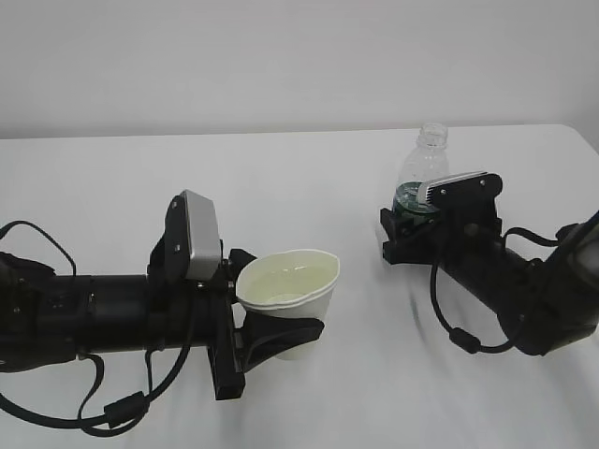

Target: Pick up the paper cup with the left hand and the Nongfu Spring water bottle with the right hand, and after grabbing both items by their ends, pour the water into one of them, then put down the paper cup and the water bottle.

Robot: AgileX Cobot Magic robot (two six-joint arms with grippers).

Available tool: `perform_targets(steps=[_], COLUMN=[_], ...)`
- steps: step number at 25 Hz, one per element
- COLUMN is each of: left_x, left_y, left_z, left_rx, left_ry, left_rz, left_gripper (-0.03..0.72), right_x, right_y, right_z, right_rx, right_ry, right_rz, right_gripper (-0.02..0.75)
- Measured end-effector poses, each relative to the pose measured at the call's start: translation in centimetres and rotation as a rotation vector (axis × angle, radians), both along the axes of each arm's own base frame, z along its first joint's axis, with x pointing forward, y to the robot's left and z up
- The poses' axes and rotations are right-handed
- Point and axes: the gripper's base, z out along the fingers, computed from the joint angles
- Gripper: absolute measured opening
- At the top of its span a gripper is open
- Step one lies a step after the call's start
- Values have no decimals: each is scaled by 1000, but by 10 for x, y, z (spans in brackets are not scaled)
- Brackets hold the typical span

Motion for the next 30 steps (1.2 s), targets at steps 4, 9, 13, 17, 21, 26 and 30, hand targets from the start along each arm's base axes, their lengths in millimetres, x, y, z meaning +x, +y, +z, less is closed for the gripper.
perform_targets(steps=[4,9,13,17,21,26,30], left_x=[0,1,2,2,3,6,8], left_y=[0,0,0,0,1,1,2], left_z=[0,0,0,1,1,2,3], left_rx=[-1,-4,-6,-9,-13,-20,-30], left_ry=[1,2,3,4,4,-7,-14], left_rz=[3,13,19,27,36,71,92], left_gripper=[414,414,414,414,414,414,414], right_x=[-5,-12,-21,-31,-40,-51,-61], right_y=[-1,-3,-5,-8,-10,-13,-16], right_z=[-2,8,10,13,18,24,22], right_rx=[-4,-2,-5,-4,-2,0,3], right_ry=[13,7,19,22,15,9,33], right_rz=[2,2,2,1,2,2,-1], right_gripper=[565,565,565,566,566,566,566])
